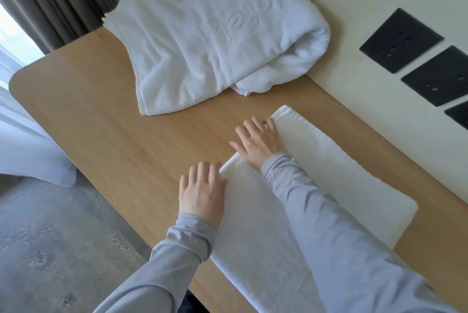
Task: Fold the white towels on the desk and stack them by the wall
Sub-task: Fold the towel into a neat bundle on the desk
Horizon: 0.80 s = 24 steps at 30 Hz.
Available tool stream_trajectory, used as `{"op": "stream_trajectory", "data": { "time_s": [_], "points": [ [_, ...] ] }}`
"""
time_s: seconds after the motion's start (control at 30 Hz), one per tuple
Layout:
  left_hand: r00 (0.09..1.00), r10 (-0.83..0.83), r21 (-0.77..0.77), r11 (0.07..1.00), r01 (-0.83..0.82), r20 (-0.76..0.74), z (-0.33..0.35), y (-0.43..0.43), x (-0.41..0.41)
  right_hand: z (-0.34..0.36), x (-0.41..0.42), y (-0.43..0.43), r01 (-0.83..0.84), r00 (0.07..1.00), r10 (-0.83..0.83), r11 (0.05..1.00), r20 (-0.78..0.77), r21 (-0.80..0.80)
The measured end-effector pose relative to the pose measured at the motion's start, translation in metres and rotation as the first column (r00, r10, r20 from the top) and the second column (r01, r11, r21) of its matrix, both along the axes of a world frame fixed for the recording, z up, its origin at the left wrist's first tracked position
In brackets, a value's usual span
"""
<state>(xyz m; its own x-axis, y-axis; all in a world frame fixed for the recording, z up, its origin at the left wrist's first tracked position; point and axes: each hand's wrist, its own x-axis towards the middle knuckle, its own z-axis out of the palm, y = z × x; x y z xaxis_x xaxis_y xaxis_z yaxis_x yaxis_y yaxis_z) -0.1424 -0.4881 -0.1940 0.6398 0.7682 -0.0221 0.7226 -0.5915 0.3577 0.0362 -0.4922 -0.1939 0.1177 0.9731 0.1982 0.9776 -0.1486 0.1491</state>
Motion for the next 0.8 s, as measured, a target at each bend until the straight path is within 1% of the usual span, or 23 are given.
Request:
{"op": "stream_trajectory", "data": {
  "time_s": [0.03,0.07,0.1,0.13,0.17,0.2,0.23,0.27,0.3,0.37,0.4,0.43,0.53,0.6,0.63,0.67,0.7,0.73,0.77,0.8],
  "points": [
    [0.997,-0.070,0.093,0.993,0.068,0.017,0.001,-0.008,0.003,0.002,-0.002,-0.002,0.031,0.998,-0.029,0.998,-0.054,0.051],
    [0.987,-0.157,0.156,0.976,0.151,0.030,0.000,-0.015,0.006,0.002,-0.004,-0.007,0.038,0.991,-0.022,0.992,-0.130,0.124],
    [0.972,-0.233,0.179,0.958,0.226,0.023,-0.002,-0.023,0.006,0.000,-0.007,-0.016,0.013,0.977,0.023,0.985,-0.211,0.170],
    [0.959,-0.283,0.159,0.947,0.279,-0.001,-0.006,-0.027,0.004,-0.003,-0.012,-0.029,-0.062,0.956,0.106,0.984,-0.274,0.165],
    [0.951,-0.307,0.121,0.943,0.309,-0.033,-0.009,-0.029,0.000,-0.007,-0.016,-0.045,-0.176,0.928,0.205,0.977,-0.311,0.120],
    [0.946,-0.317,0.091,0.942,0.322,-0.060,-0.013,-0.028,-0.005,-0.010,-0.018,-0.061,-0.289,0.901,0.285,0.956,-0.328,0.037],
    [0.942,-0.326,0.062,0.941,0.331,-0.081,-0.016,-0.026,-0.009,-0.013,-0.013,-0.073,-0.359,0.888,0.320,0.931,-0.332,-0.062],
    [0.937,-0.336,0.035,0.940,0.341,-0.099,-0.017,-0.024,-0.011,-0.014,-0.001,-0.079,-0.363,0.893,0.299,0.920,-0.336,-0.146],
    [0.932,-0.344,0.020,0.937,0.348,-0.113,-0.018,-0.023,-0.013,-0.014,0.016,-0.080,-0.303,0.918,0.228,0.931,-0.326,-0.202],
    [0.930,-0.346,0.000,0.937,0.349,-0.127,-0.020,-0.022,-0.013,-0.011,0.052,-0.075,-0.054,0.962,-0.018,0.966,-0.272,-0.254],
    [0.930,-0.344,-0.012,0.938,0.346,-0.130,-0.020,-0.022,-0.012,-0.010,0.069,-0.071,0.068,0.961,-0.135,0.961,-0.240,-0.270],
    [0.932,-0.340,-0.017,0.940,0.341,-0.129,-0.020,-0.021,-0.012,-0.010,0.084,-0.069,0.144,0.948,-0.217,0.944,-0.232,-0.295],
    [0.934,-0.329,-0.011,0.944,0.330,-0.139,-0.021,-0.021,-0.012,-0.013,0.098,-0.060,0.250,0.898,-0.341,0.915,-0.277,-0.316],
    [0.935,-0.324,-0.010,0.945,0.326,-0.143,-0.021,-0.021,-0.011,-0.009,0.081,-0.057,0.326,0.874,-0.394,0.910,-0.285,-0.257],
    [0.936,-0.323,-0.013,0.946,0.325,-0.141,-0.020,-0.022,-0.011,-0.006,0.066,-0.061,0.315,0.886,-0.365,0.926,-0.285,-0.207],
    [0.937,-0.320,-0.018,0.947,0.321,-0.143,-0.020,-0.022,-0.011,-0.005,0.045,-0.067,0.247,0.909,-0.286,0.955,-0.302,-0.162],
    [0.938,-0.316,-0.019,0.948,0.316,-0.144,-0.021,-0.021,-0.011,-0.006,0.022,-0.078,0.128,0.928,-0.169,0.982,-0.331,-0.143],
    [0.938,-0.315,-0.011,0.948,0.317,-0.143,-0.021,-0.021,-0.011,-0.009,0.000,-0.094,-0.009,0.938,-0.042,0.989,-0.345,-0.145],
    [0.938,-0.317,-0.004,0.948,0.320,-0.143,-0.021,-0.021,-0.011,-0.013,-0.017,-0.112,-0.128,0.938,0.059,0.975,-0.342,-0.182],
    [0.936,-0.319,-0.003,0.947,0.322,-0.147,-0.021,-0.021,-0.012,-0.014,-0.021,-0.130,-0.196,0.938,0.114,0.953,-0.328,-0.232]
  ]
}}
